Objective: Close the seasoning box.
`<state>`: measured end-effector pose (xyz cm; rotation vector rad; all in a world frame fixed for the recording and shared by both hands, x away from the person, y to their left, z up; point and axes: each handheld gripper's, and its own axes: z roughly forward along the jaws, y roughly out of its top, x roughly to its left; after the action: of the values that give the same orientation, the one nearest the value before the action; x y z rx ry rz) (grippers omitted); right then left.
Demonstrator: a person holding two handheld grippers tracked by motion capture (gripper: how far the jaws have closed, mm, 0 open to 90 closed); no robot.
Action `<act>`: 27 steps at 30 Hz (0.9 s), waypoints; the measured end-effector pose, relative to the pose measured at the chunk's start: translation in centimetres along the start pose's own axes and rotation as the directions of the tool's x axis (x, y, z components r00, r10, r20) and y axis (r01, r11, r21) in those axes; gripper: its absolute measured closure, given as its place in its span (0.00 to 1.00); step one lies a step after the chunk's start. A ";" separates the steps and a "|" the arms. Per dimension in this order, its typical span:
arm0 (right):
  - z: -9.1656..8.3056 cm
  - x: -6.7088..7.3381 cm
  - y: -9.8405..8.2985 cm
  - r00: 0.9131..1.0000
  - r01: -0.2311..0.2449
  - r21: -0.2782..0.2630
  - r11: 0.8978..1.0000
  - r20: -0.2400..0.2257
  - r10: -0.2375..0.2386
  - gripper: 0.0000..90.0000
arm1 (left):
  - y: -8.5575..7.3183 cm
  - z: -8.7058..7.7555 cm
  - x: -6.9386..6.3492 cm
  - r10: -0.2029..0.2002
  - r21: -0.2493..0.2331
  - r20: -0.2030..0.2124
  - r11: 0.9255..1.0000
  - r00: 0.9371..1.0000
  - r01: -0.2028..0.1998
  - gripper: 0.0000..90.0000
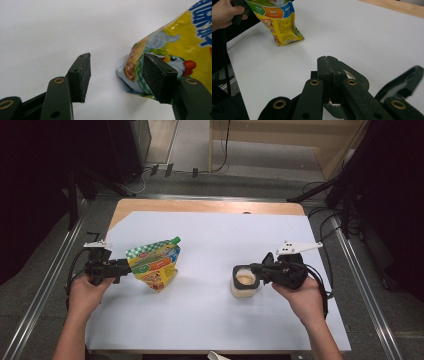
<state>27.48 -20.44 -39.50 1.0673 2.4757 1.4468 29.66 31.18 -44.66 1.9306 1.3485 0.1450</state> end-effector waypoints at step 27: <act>-4.2 -3.9 -0.9 0.989 -0.087 -0.050 0.995 0.119 0.092 1.00 | -0.1 0.2 -0.1 0.009 0.016 0.005 1.000 1.000 -0.009 0.45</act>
<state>28.28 -26.10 -38.90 1.2334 2.3293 1.4080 29.64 31.06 -44.81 1.9493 1.3413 0.1342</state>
